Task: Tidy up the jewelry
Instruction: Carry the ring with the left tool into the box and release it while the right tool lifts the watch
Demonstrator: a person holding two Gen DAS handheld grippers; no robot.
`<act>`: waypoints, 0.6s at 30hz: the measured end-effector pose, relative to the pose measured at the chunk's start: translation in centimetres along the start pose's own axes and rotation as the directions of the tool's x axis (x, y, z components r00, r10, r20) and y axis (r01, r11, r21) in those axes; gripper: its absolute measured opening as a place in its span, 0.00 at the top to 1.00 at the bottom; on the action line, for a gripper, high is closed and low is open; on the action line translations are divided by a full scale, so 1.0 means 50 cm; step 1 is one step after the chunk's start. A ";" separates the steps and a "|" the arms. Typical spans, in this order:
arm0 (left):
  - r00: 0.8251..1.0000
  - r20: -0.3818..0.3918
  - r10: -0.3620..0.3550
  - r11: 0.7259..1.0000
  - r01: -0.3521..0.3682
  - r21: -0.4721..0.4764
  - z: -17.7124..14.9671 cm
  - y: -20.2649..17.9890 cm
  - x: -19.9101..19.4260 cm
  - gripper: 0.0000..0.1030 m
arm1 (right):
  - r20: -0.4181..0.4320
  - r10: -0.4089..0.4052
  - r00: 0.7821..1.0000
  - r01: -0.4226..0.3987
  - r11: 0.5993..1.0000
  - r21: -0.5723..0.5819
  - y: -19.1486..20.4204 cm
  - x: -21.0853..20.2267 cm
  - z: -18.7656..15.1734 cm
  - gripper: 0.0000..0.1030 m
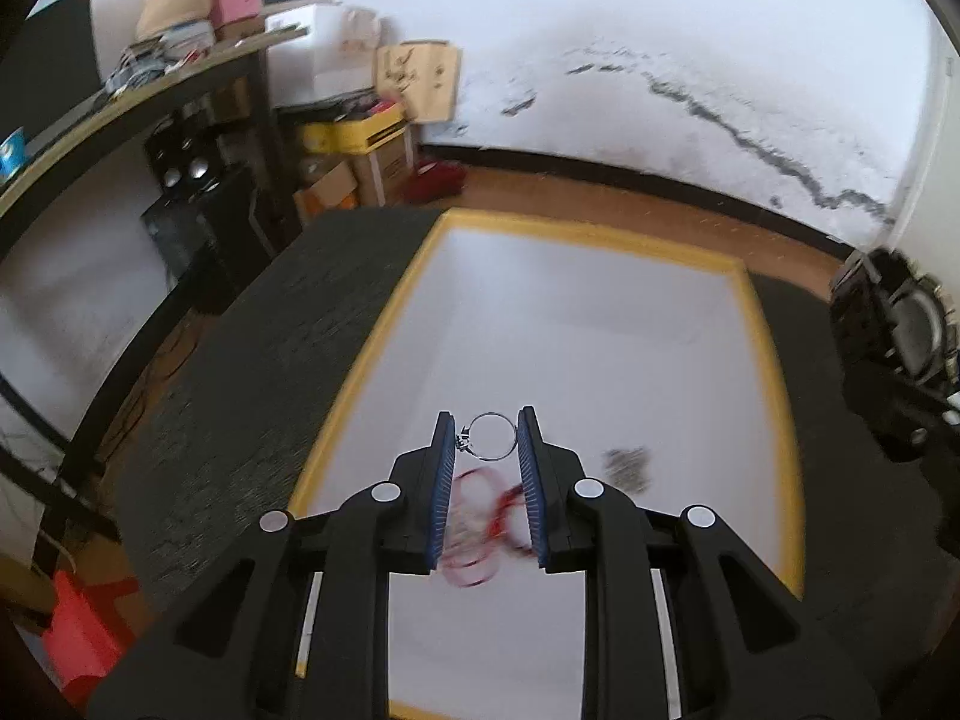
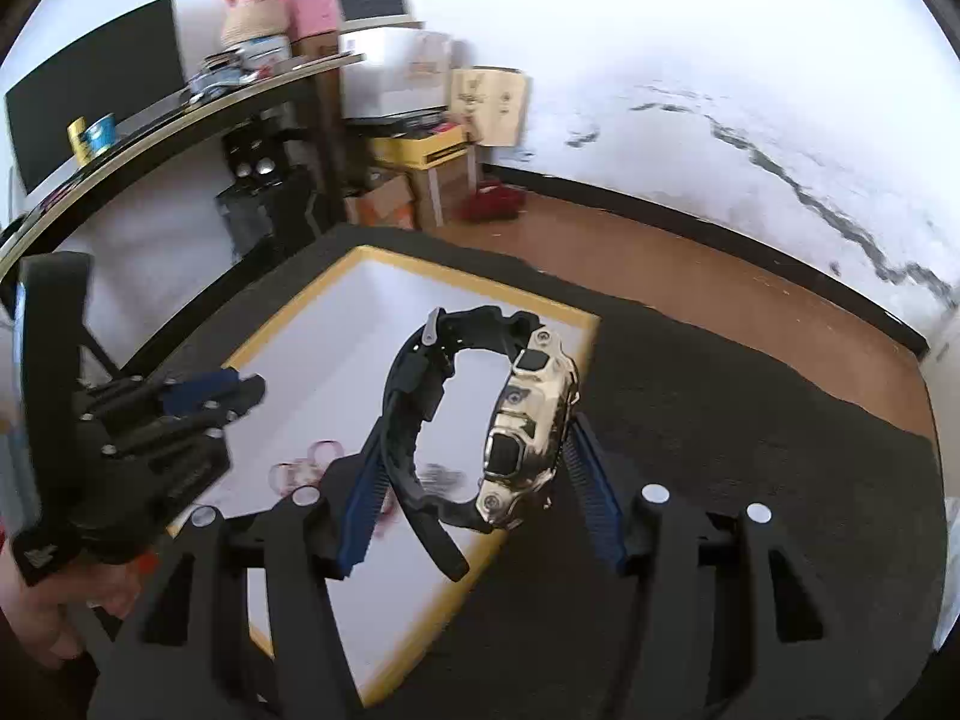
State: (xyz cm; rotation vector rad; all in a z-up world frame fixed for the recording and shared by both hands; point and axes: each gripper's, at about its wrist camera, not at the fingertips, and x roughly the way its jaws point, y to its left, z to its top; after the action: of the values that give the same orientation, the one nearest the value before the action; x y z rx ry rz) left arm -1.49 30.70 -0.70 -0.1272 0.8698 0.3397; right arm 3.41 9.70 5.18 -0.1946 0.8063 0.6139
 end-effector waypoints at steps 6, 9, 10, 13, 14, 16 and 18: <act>0.998 -0.055 0.030 1.000 -0.030 -0.002 -0.022 0.053 0.046 0.79 | -0.026 0.029 0.999 -0.030 0.999 -0.026 0.068 0.043 0.008 0.45; 0.997 -0.066 0.026 1.000 -0.026 0.006 -0.026 0.050 0.056 0.79 | -0.024 0.032 0.999 -0.033 0.999 -0.021 0.070 0.044 0.006 0.45; 0.997 -0.067 0.024 1.000 -0.023 0.010 -0.025 0.047 0.060 0.79 | -0.024 0.034 0.999 -0.034 0.999 -0.019 0.069 0.043 0.003 0.45; 0.997 -0.068 0.026 0.999 -0.024 0.026 -0.021 0.035 0.069 0.79 | -0.022 0.040 0.999 -0.040 0.999 -0.011 0.070 0.053 0.007 0.45; 0.997 -0.070 0.023 0.999 -0.021 0.025 -0.020 0.032 0.072 0.79 | -0.021 0.039 0.999 -0.039 0.999 -0.012 0.069 0.053 0.006 0.45; 0.998 -0.066 0.021 0.999 -0.019 0.028 -0.019 0.029 0.076 0.79 | -0.022 0.039 0.999 -0.040 0.999 -0.008 0.065 0.053 0.001 0.45; 0.998 -0.059 0.039 0.998 -0.036 0.048 -0.020 0.018 0.076 0.79 | -0.027 0.039 0.999 -0.039 0.999 -0.001 0.058 0.058 -0.003 0.45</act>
State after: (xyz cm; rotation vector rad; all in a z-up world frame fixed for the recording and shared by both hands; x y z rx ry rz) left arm -0.25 32.20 -4.24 -0.0775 0.9396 0.3516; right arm 3.16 13.25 3.17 -0.1895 0.8375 0.6494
